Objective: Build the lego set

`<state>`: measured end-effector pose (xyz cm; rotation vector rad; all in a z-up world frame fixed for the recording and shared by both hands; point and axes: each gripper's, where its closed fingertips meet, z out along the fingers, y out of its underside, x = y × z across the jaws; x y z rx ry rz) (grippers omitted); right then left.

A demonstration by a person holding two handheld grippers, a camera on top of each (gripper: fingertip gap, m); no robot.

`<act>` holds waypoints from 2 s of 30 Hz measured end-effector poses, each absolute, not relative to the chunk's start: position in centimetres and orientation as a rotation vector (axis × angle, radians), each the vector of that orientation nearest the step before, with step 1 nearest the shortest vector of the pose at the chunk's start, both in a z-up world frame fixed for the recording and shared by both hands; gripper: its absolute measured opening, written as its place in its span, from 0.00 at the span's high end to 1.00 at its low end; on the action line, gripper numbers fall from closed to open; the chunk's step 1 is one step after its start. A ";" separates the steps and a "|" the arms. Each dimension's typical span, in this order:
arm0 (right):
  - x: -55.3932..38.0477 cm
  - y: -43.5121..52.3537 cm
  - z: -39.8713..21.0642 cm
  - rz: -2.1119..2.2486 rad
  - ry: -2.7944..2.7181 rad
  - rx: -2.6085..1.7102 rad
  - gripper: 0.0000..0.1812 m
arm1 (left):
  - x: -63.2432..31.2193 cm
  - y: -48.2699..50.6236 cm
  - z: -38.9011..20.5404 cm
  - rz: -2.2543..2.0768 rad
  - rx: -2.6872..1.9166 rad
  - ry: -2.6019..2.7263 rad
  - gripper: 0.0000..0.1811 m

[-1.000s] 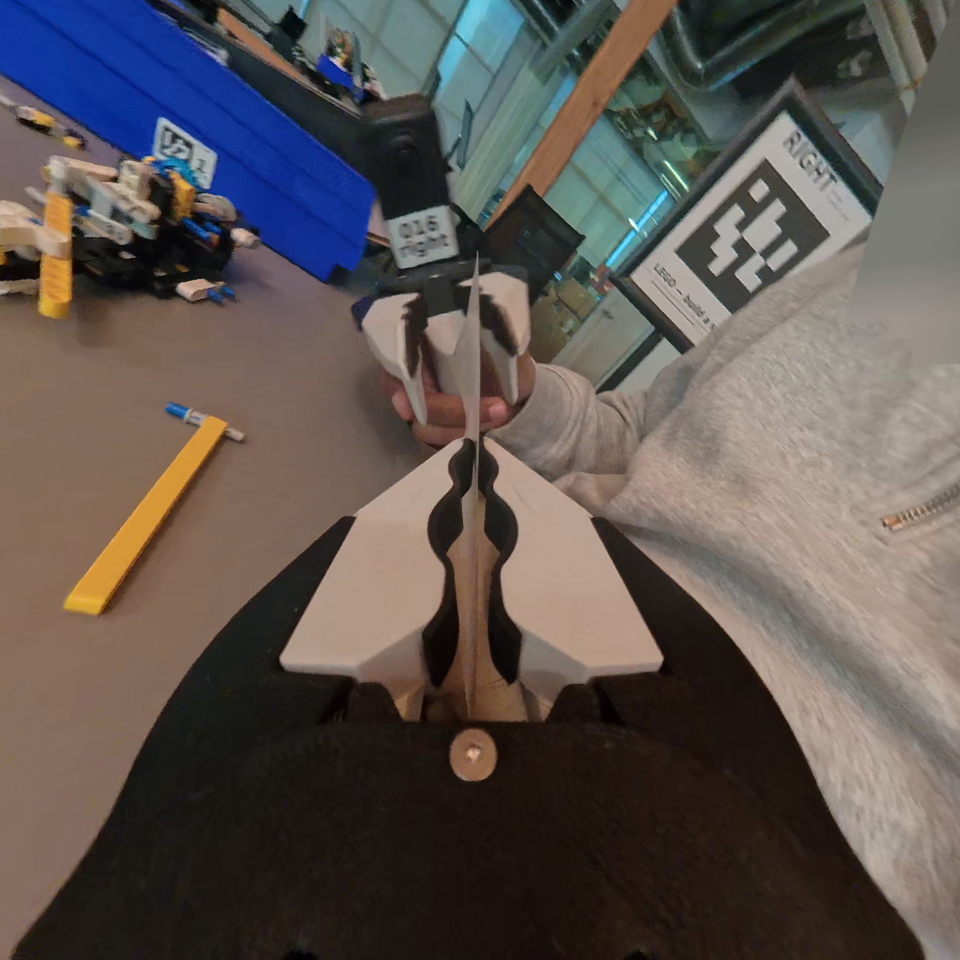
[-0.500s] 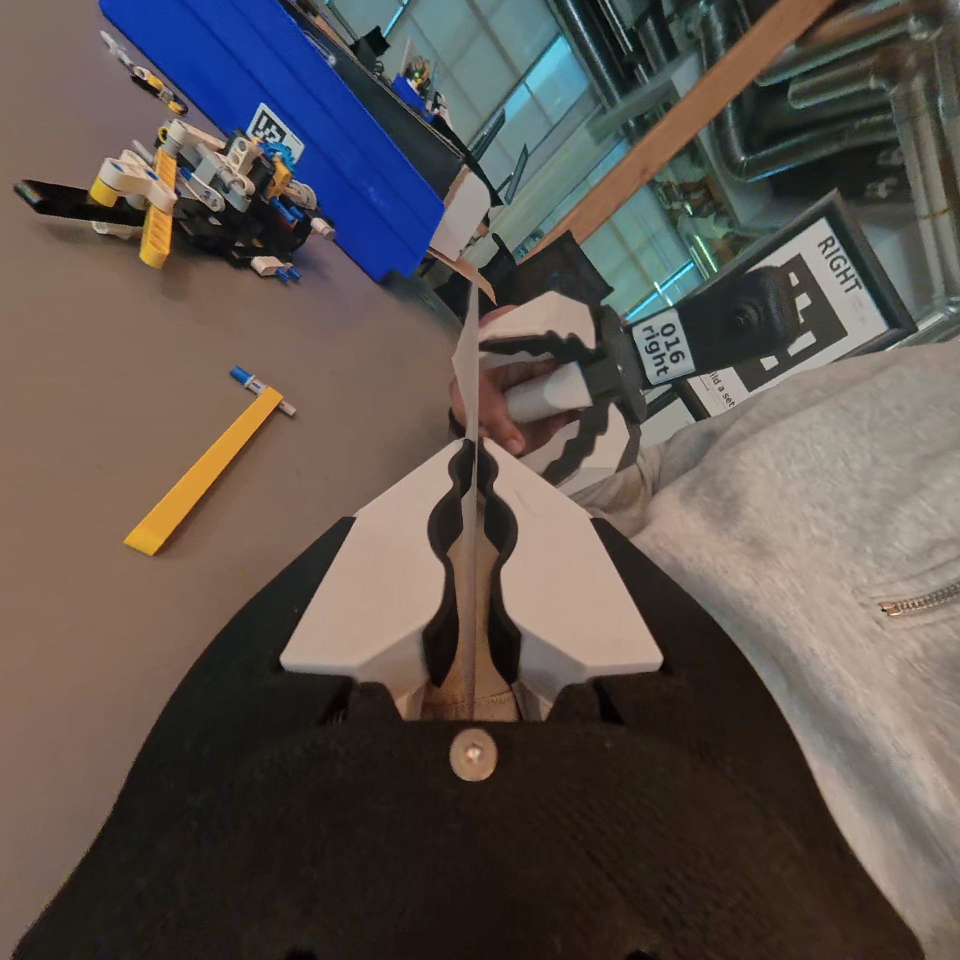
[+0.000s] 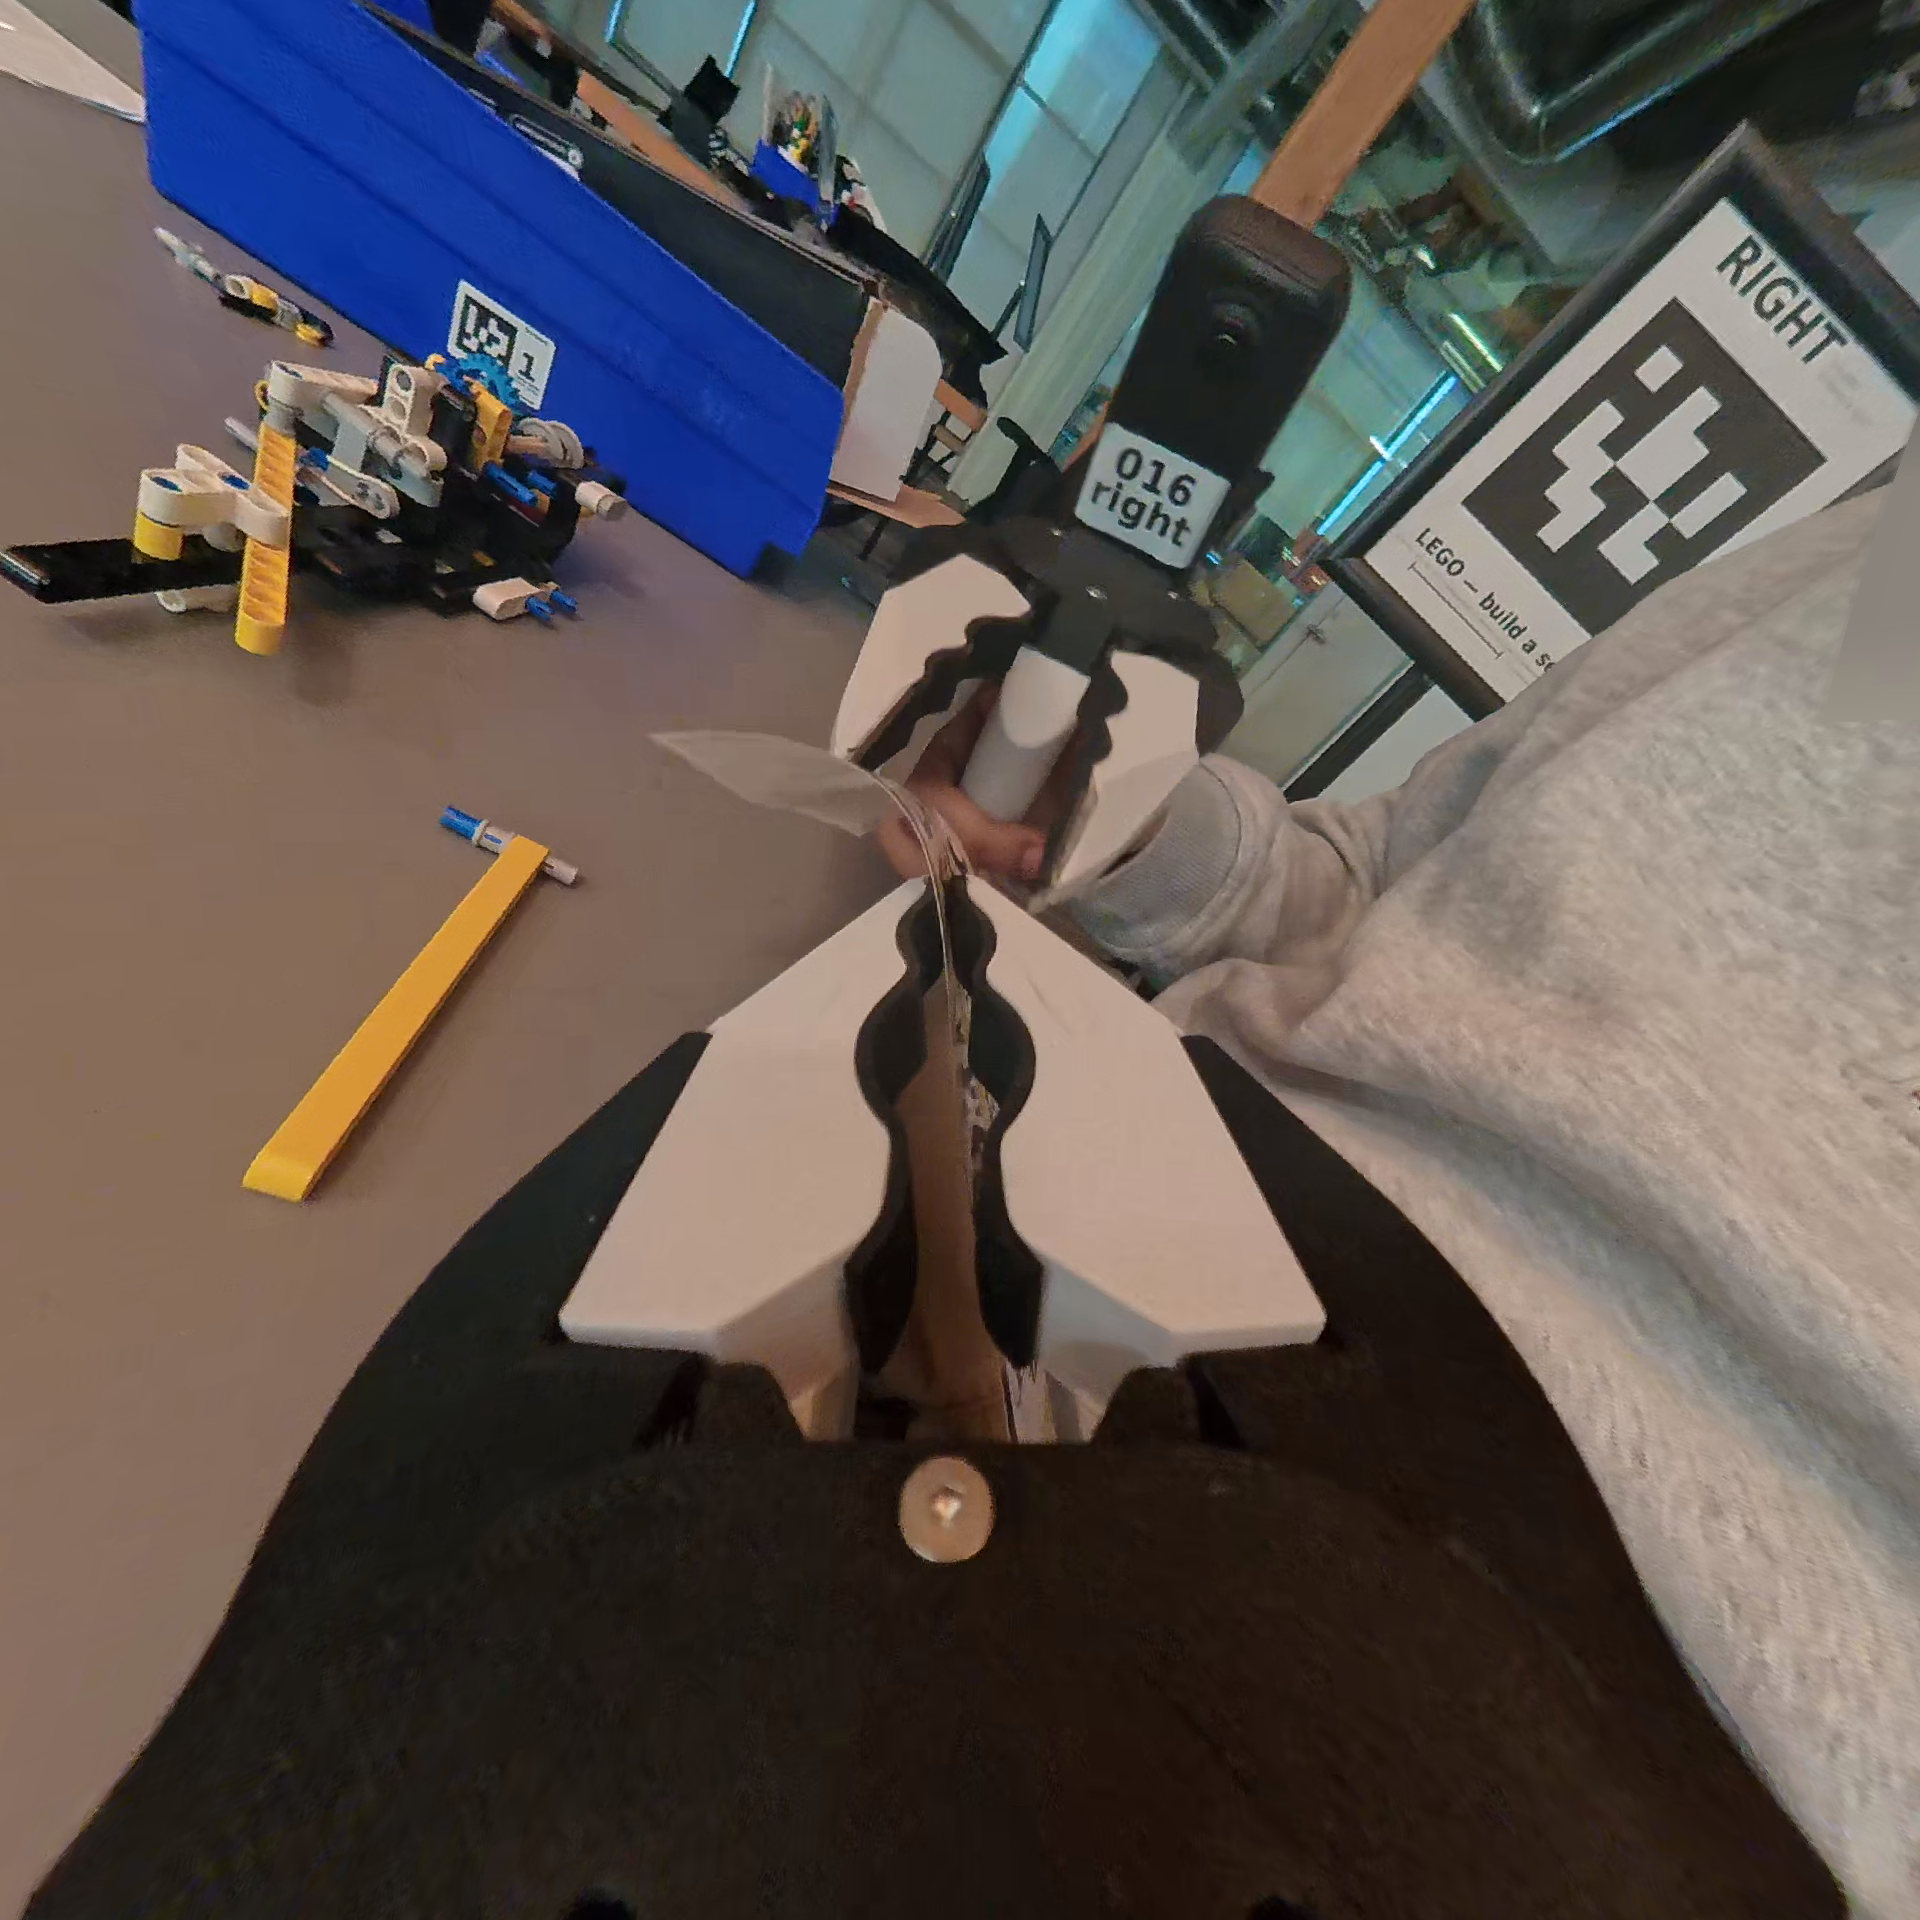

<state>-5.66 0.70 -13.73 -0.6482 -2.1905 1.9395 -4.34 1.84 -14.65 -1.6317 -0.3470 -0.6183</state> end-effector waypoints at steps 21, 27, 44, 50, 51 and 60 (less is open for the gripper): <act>-6.1 1.7 -13.8 2.011 -2.182 -0.707 1.00 | -4.4 1.6 -14.2 -0.741 -1.578 -0.399 1.00; -5.4 1.0 -14.1 2.034 -2.234 -0.662 0.82 | -4.4 1.7 -14.1 -0.788 -1.551 -0.418 1.00; -5.9 1.3 -14.6 1.967 -2.250 -0.686 0.87 | -5.2 1.0 -14.3 -0.785 -1.552 -0.441 1.00; -6.8 1.6 -14.4 1.720 -2.135 -0.548 0.78 | -7.5 1.1 -14.9 -0.808 -1.472 -0.630 1.00; -6.7 1.4 -14.2 1.667 -2.111 -0.497 0.78 | -7.8 0.9 -14.5 -0.847 -1.423 -0.653 1.00; -7.4 1.3 -14.8 1.646 -2.112 -0.615 0.66 | -6.8 0.5 -13.4 -0.907 -1.399 -0.570 1.00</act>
